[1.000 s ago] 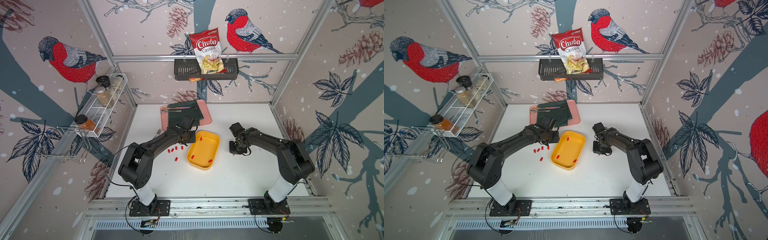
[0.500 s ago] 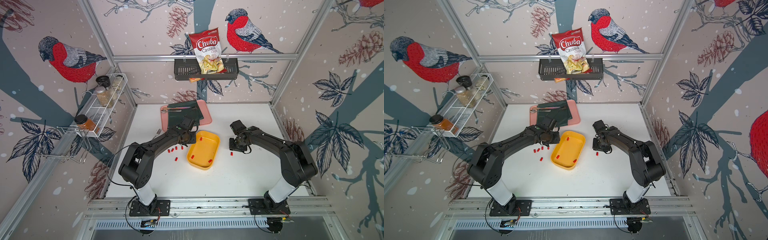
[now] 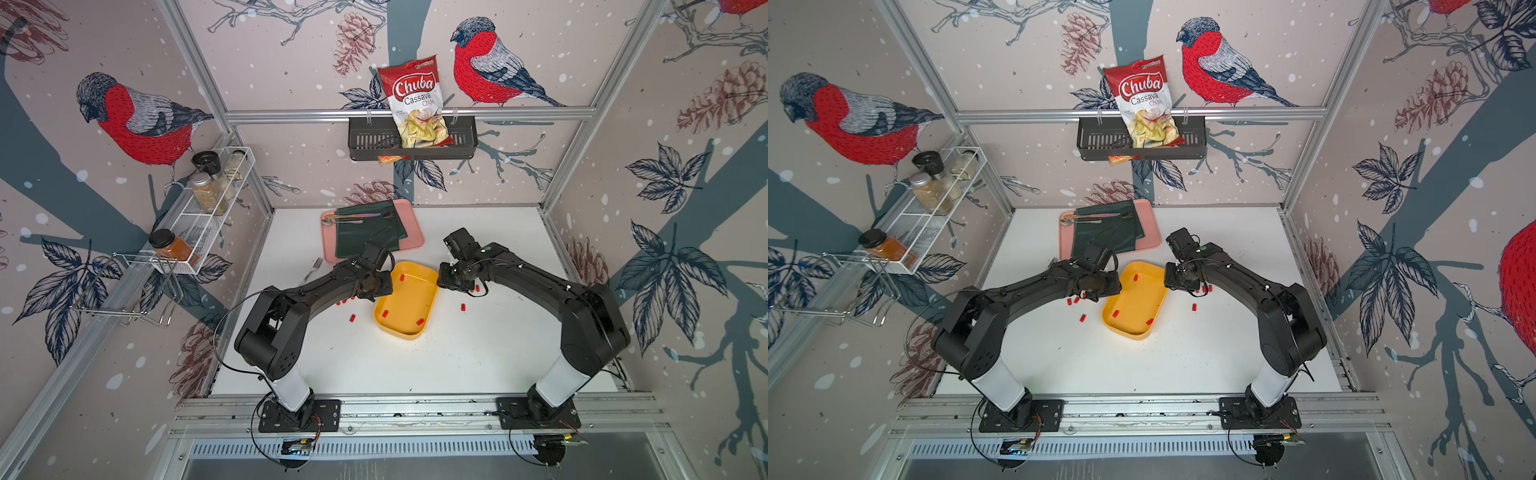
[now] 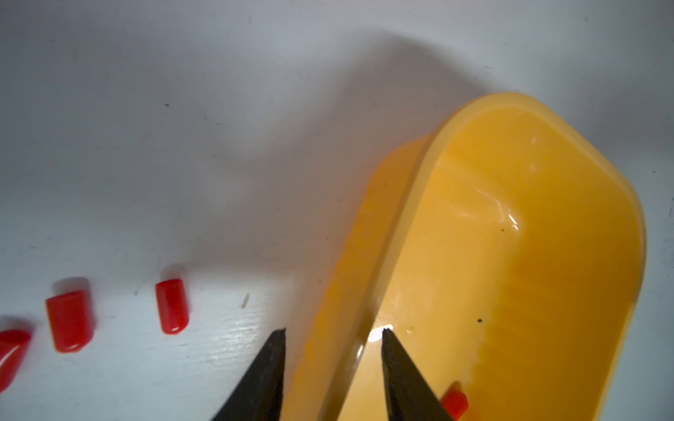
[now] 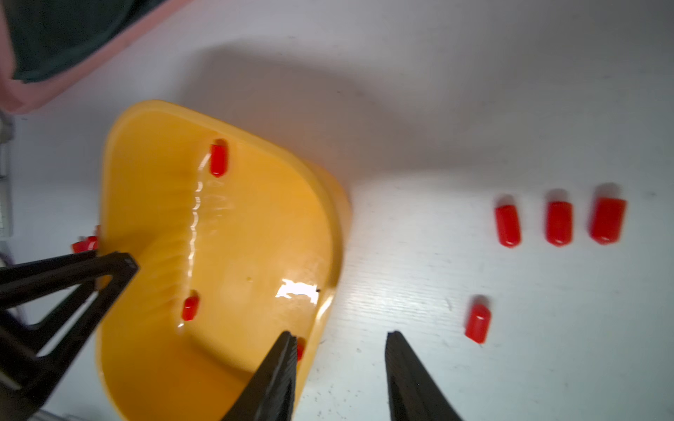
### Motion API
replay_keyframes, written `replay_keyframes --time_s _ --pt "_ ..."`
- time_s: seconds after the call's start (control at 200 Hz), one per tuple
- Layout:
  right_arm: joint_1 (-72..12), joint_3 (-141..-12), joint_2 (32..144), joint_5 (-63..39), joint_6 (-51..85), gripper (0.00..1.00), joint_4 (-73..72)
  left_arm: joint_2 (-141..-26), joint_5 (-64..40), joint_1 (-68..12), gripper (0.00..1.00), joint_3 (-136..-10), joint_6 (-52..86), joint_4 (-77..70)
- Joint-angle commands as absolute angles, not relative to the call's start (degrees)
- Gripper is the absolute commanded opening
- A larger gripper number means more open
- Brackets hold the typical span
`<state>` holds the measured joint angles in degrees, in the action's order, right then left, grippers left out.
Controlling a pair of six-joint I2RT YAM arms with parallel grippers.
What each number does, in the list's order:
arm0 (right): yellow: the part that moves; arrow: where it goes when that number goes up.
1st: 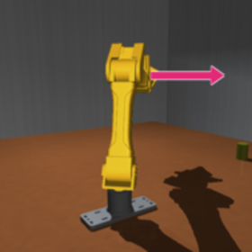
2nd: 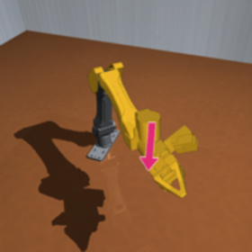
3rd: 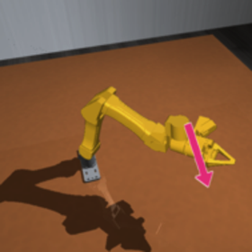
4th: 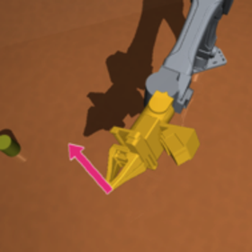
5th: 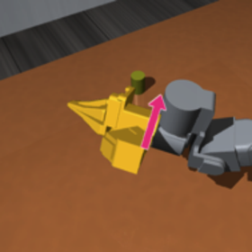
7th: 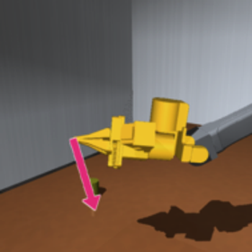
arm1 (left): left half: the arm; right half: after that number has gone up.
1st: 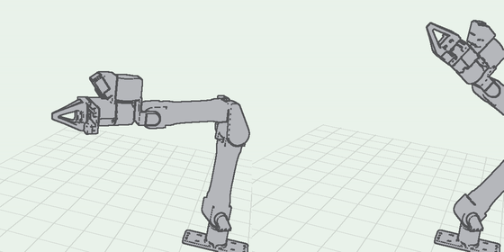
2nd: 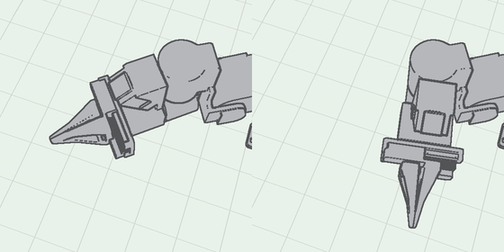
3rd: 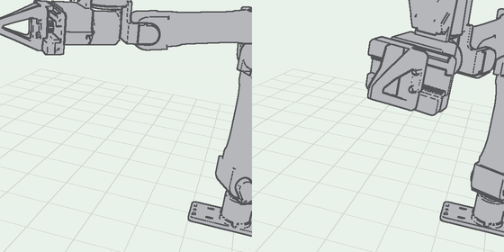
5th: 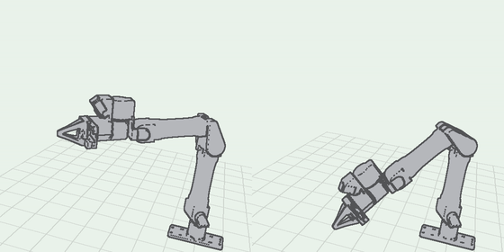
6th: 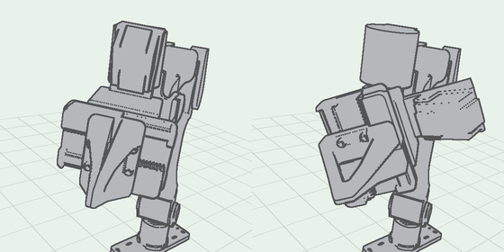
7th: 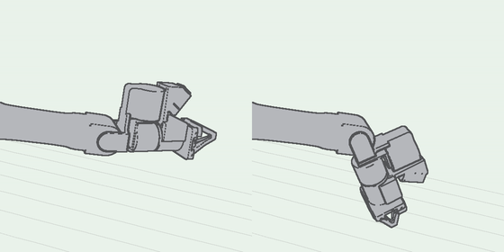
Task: Take the screw protection sleeves out of the storage box
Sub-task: Place the screw protection sleeve at the center of the board, then pick up the screw protection sleeve from the storage box.
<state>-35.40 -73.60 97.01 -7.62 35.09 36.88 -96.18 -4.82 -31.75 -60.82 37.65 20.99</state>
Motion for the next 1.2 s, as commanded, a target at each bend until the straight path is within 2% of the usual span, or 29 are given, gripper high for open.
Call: replay_keyframes --time_s 0.0,0.205,0.41,0.715,1.196 --pt "-36.9 -77.4 99.3 -11.9 36.3 0.45 34.1 -95.1 -6.6 -32.6 0.44 -59.3 41.2 17.5" --pt "-38.9 -82.2 106.8 -16.9 36.9 0.46 33.9 -93.0 -7.6 -34.3 0.44 -57.5 46.5 16.0" --pt "-39.8 -84.8 112.4 -18.2 38.5 0.45 32.5 -93.5 -7.7 -34.7 0.43 -57.5 45.4 16.9" --pt "-40.3 -88.4 118.6 -13.6 39.2 0.42 31.5 -97.2 -7.6 -34.7 0.35 -57.7 43.2 17.9" --pt "-40.5 -90.2 122.2 -9.9 40.0 0.38 28.3 -97.9 -9.0 -34.7 0.34 -58.2 43.1 17.3"
